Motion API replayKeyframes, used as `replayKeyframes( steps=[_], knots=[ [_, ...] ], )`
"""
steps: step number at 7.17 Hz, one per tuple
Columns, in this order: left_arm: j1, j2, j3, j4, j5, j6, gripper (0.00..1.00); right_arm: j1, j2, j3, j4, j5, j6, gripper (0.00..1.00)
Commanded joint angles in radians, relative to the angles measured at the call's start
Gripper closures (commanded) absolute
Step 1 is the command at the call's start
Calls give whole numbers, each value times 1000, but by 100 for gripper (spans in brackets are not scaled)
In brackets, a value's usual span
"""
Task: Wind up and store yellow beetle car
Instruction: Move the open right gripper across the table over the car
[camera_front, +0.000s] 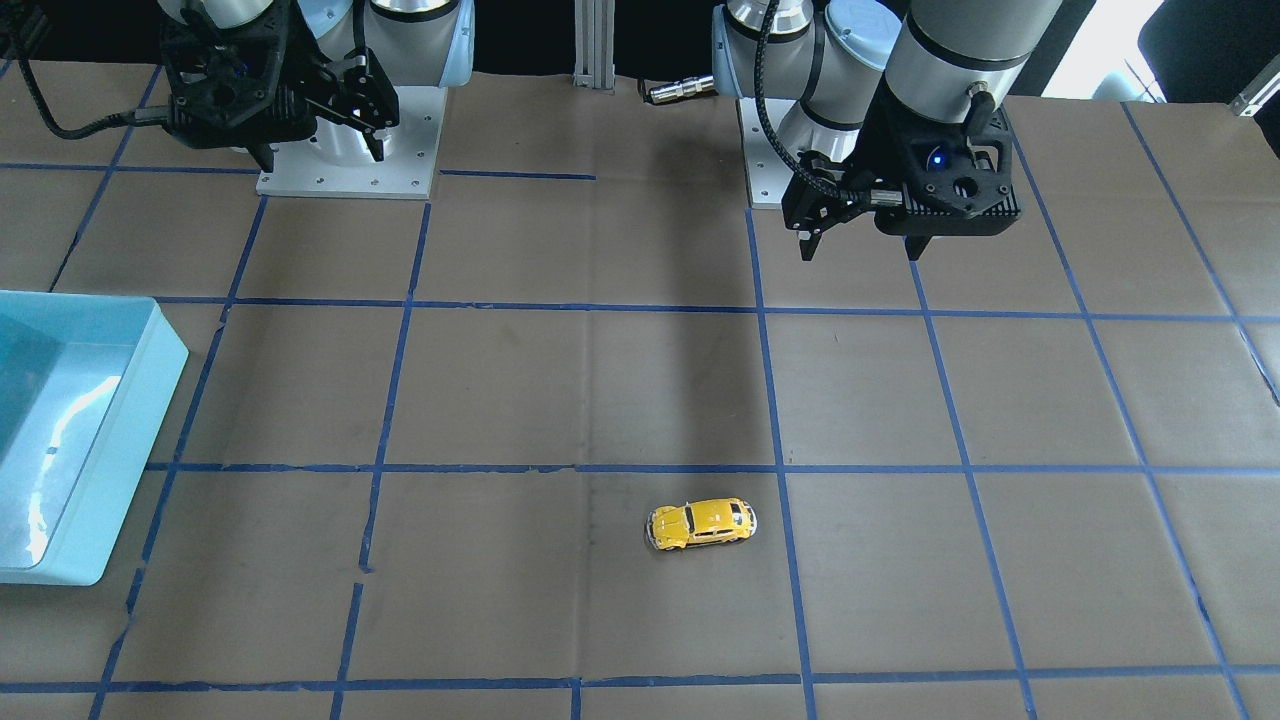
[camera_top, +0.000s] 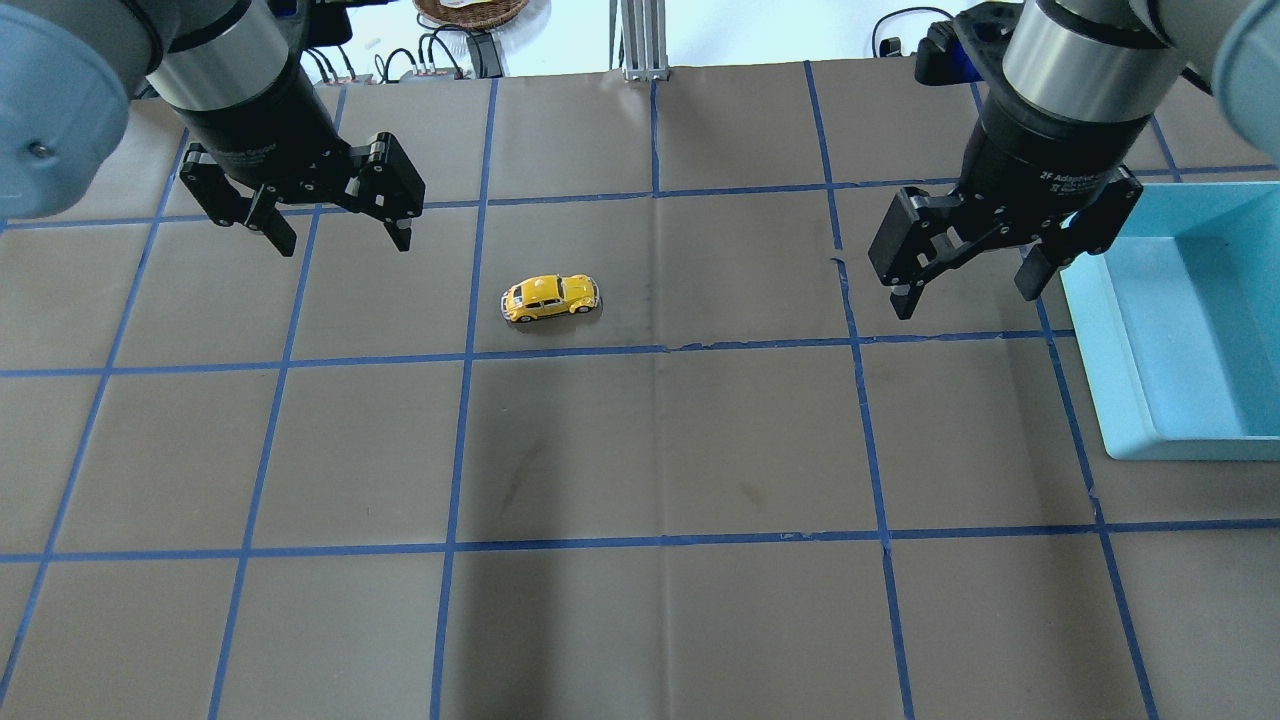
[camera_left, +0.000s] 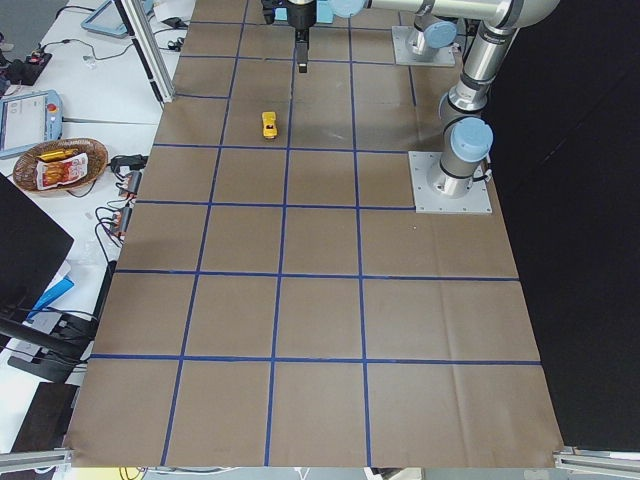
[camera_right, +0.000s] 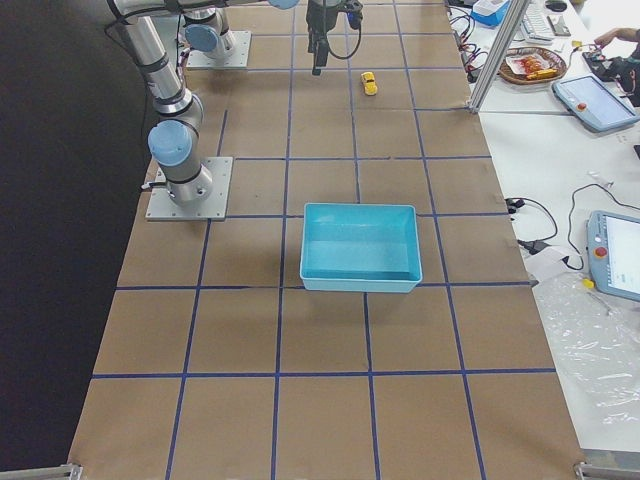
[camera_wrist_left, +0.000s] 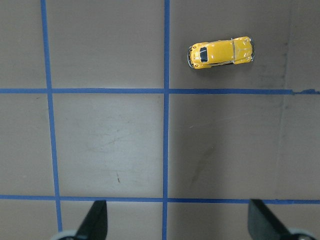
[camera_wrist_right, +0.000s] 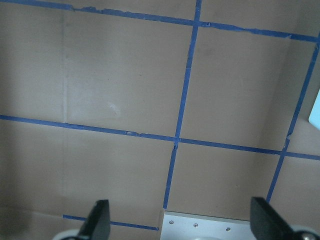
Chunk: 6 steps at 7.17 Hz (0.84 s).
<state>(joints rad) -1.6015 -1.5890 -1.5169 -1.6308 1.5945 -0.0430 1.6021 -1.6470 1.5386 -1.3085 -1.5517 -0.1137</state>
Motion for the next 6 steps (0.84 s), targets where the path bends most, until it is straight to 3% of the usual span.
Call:
replayKeyframes(
  steps=[1,4,6],
  knots=[
    [0,4,-6,0,1,0,0,43,39,-3,-8,7,-77,1],
    [2,7,-6,0,1,0,0,217,186,-26,-174,16,-188,1],
    [3,6,-6,0,2,2,0,248,261,-76,-210,120,-191,1]
  ],
)
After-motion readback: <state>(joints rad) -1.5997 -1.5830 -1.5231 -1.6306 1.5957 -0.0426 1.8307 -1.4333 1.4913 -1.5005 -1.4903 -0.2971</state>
